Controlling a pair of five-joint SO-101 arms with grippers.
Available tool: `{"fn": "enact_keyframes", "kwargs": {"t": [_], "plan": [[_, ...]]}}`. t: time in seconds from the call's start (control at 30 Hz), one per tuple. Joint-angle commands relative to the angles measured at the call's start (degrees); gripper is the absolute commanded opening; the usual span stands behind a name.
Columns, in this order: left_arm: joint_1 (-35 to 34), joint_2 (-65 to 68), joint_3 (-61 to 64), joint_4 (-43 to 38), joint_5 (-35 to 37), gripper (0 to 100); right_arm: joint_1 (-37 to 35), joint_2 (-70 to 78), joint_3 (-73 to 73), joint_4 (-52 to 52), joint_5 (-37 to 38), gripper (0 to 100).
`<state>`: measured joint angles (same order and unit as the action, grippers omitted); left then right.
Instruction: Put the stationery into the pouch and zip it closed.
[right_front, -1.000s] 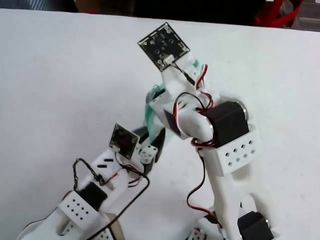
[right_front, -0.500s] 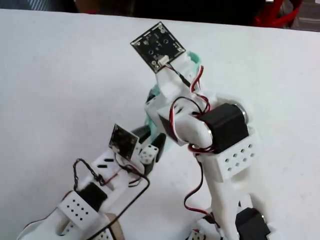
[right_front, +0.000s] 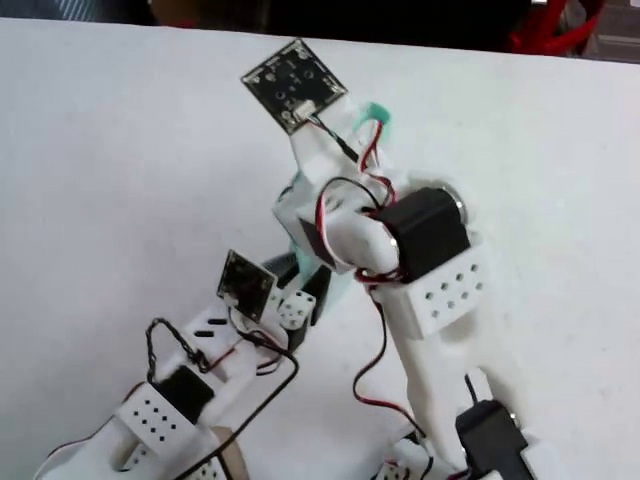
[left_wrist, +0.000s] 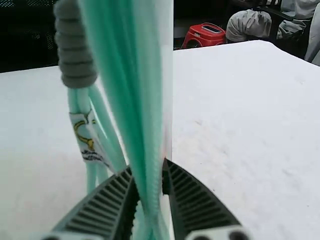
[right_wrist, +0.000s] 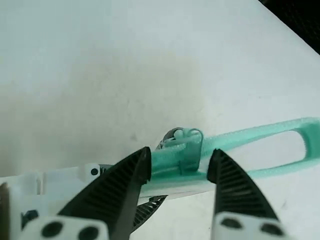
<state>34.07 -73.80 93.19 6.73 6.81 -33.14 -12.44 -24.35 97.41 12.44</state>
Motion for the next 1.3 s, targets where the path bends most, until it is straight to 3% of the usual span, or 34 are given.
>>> {"fn": "enact_keyframes", "kwargs": {"t": [0.0,0.17,0.3,0.6,0.83,1.27], "plan": [[0.9,-0.4,-0.6,-2.1,0.0,2,2.9,1.5,-0.2,-0.1,0.9,11.5],[0.9,-0.4,-0.6,-2.2,0.0,2,2.9,2.0,-0.1,-0.1,10.9,7.0],[0.9,-0.4,-0.6,-2.2,0.0,2,2.9,1.8,-0.1,0.0,13.6,1.5],[0.9,-0.4,-0.6,-2.1,0.0,2,3.5,1.4,-0.2,-1.6,13.4,1.9],[0.7,-0.4,-0.6,-2.1,0.0,2,11.6,1.5,-0.1,-6.8,9.0,1.9],[0.7,-0.1,-0.6,-2.0,0.0,2,17.6,1.8,0.0,-8.8,8.8,1.9]]}}
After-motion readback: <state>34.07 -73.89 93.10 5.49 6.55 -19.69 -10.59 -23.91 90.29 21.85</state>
